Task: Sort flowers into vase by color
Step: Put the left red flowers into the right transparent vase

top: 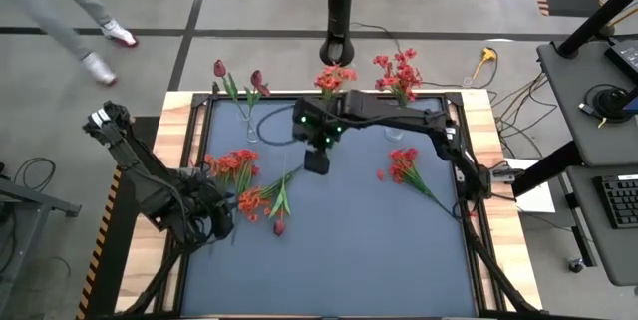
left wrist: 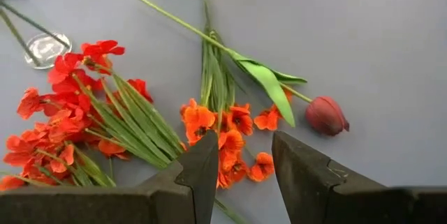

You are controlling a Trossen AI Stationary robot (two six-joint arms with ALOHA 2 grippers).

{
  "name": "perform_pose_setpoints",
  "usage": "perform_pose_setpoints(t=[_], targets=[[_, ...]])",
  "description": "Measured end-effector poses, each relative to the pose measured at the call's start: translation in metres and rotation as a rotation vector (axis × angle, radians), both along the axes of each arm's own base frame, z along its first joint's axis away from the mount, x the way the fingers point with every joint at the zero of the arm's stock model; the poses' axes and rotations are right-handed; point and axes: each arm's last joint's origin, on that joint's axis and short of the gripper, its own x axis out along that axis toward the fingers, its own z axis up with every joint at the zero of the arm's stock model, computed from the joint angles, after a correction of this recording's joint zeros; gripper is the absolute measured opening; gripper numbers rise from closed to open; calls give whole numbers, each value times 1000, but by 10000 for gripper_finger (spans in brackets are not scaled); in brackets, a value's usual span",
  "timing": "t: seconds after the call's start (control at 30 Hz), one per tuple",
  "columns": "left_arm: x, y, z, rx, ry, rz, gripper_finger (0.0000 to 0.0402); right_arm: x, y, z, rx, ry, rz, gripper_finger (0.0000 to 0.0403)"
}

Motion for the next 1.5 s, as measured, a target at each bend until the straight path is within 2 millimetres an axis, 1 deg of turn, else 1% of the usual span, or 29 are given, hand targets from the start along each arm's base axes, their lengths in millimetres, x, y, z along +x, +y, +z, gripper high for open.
perform_pose_setpoints(t=[0.17,0.27,0.37,0.47,0.57,0.63,0.7,0.83,0.97,1.1,1.23,1.37,1.5], targets=[[1,0,-1,-75,26,55,119,-15,28,5,22,113,42,249],[2,-2,-4,-105,42,87,119,-27,45,8,33,199,63,249],[5,-6,-9,-126,66,110,119,-37,62,13,34,249,100,249],[11,-15,-15,-153,80,115,119,-45,79,21,39,249,114,249],[21,-27,-15,-176,65,100,119,-54,96,31,37,228,149,249],[26,-35,-15,-164,83,90,119,-61,106,38,25,209,157,249],[32,-43,-13,-153,97,80,119,-68,115,45,-28,183,133,249],[41,-55,-12,-109,136,80,119,-83,130,48,-141,151,76,249],[47,-64,-13,-73,190,101,119,-100,138,48,-155,86,44,249],[48,-68,-14,-72,251,177,119,-116,140,40,-133,16,27,249],[46,-67,-15,-88,271,252,119,-134,136,29,-94,-27,-26,249],[45,-65,-18,-109,262,308,119,-151,131,15,-65,-25,-80,249],[38,-57,-22,-91,302,417,119,-163,128,4,-43,-32,-113,249]])
